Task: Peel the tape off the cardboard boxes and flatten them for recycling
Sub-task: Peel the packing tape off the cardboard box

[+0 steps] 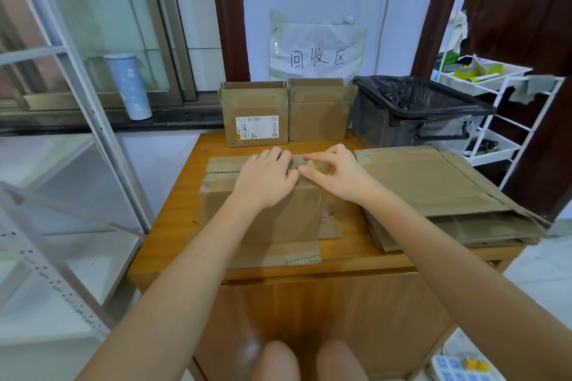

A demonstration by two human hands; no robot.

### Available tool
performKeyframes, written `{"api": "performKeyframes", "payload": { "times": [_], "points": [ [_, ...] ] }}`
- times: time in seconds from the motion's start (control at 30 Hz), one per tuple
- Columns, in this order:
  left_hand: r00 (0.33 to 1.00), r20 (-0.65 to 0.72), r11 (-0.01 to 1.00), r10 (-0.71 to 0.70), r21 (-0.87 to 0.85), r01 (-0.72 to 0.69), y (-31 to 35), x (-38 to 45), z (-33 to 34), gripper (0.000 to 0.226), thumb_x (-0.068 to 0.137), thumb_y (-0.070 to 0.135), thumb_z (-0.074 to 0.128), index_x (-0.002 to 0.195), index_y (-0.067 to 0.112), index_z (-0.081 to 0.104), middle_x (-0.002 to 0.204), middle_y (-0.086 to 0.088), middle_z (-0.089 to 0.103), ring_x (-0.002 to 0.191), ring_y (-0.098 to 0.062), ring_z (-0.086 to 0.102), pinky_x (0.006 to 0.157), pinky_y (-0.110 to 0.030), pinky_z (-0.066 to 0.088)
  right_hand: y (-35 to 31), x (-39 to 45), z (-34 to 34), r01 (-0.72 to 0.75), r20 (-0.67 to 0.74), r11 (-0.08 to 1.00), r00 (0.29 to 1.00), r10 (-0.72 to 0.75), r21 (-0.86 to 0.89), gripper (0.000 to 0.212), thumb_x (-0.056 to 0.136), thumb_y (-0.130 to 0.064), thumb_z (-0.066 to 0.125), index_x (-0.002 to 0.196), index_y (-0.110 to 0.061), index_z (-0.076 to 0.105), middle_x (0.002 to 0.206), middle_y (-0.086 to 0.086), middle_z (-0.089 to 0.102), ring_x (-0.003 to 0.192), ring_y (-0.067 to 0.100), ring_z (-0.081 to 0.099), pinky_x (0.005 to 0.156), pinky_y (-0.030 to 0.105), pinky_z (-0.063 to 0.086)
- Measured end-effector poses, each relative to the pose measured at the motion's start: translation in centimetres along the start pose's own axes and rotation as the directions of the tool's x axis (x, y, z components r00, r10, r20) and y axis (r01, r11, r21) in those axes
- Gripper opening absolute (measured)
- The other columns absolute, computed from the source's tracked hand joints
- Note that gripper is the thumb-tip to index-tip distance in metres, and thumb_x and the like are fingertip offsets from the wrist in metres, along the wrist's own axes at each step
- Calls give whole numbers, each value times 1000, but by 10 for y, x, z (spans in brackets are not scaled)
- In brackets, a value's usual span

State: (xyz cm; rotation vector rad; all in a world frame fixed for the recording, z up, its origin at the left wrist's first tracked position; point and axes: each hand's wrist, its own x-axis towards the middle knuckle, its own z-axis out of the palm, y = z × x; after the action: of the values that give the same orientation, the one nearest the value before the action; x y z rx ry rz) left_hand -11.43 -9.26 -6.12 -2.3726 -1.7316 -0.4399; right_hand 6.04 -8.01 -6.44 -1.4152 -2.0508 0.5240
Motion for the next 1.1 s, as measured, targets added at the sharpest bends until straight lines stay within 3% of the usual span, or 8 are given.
{"api": "performKeyframes", "payload": {
  "times": [0.1, 0.2, 0.3, 0.57, 0.7, 0.9, 1.0, 1.1],
  "points": [
    [1000, 0, 1000, -7, 6, 7, -1, 0, 0, 37, 99, 39, 29, 119, 16, 50, 118, -2, 52, 108, -20, 48, 90, -33, 37, -7, -3, -3, 34, -25, 999, 999, -35, -36, 43, 90, -46, 57, 128, -27, 58, 122, 0, 30, 117, 14, 32, 104, 31, 31],
    [1000, -14, 1000, -10, 2, 10, -1, 0, 1, 35, 99, 37, 31, 118, 16, 51, 117, -2, 52, 107, -20, 48, 90, -33, 36, -9, -8, -5, 49, -8, 991, 999, -49, 127, 51, 93, -38, 56, 139, -19, 45, 122, -3, 42, 114, 10, 43, 99, 23, 36],
    [1000, -17, 1000, -11, -1, 11, -1, 0, 2, 36, 99, 37, 30, 121, 17, 50, 118, -1, 52, 108, -19, 48, 90, -33, 36, 1, -13, -5, 66, -66, 961, 997, -50, 269, 48, 89, -26, 65, 134, -15, 50, 124, -1, 57, 117, 10, 52, 103, 26, 42],
    [1000, -13, 1000, -21, -14, 21, -1, 1, 1, 37, 98, 37, 30, 123, 17, 49, 119, -1, 52, 109, -19, 48, 92, -34, 37, 5, -19, 7, 219, -267, 969, 946, -182, 114, 34, 86, -7, 67, 118, -15, 60, 109, -6, 52, 99, 6, 53, 91, 13, 43],
    [1000, -14, 1000, -18, -13, 18, -1, 1, 1, 37, 98, 38, 30, 122, 16, 49, 118, -1, 52, 107, -19, 48, 91, -33, 37, 11, -27, 11, 204, -326, 958, 936, -132, 199, 31, 88, -5, 64, 116, -17, 61, 106, -8, 57, 97, 7, 56, 86, 6, 41],
    [1000, -11, 1000, -25, -12, 25, -1, 2, 1, 37, 98, 38, 30, 123, 17, 48, 118, -1, 52, 108, -19, 48, 91, -33, 37, 7, -36, -1, 210, -215, 961, 962, -170, 181, 28, 96, -1, 48, 111, -17, 65, 104, -12, 61, 94, -9, 54, 83, 0, 37],
    [1000, -9, 1000, -24, -15, 23, 0, 2, 2, 37, 98, 38, 31, 124, 17, 48, 118, -1, 52, 108, -18, 48, 91, -33, 38, 2, -30, -7, 236, -146, 964, 965, -217, 124, 26, 98, -6, 45, 108, -16, 66, 101, -7, 62, 94, 5, 56, 87, 10, 41],
    [1000, -9, 1000, -19, -12, 19, 0, 1, 1, 37, 99, 37, 30, 124, 17, 48, 117, -2, 52, 108, -18, 47, 92, -32, 37, 3, -23, -11, 157, -168, 980, 976, -136, 119, 16, 95, -23, 55, 109, -17, 61, 96, -9, 60, 86, 0, 54, 82, 15, 46]
  ]
}}
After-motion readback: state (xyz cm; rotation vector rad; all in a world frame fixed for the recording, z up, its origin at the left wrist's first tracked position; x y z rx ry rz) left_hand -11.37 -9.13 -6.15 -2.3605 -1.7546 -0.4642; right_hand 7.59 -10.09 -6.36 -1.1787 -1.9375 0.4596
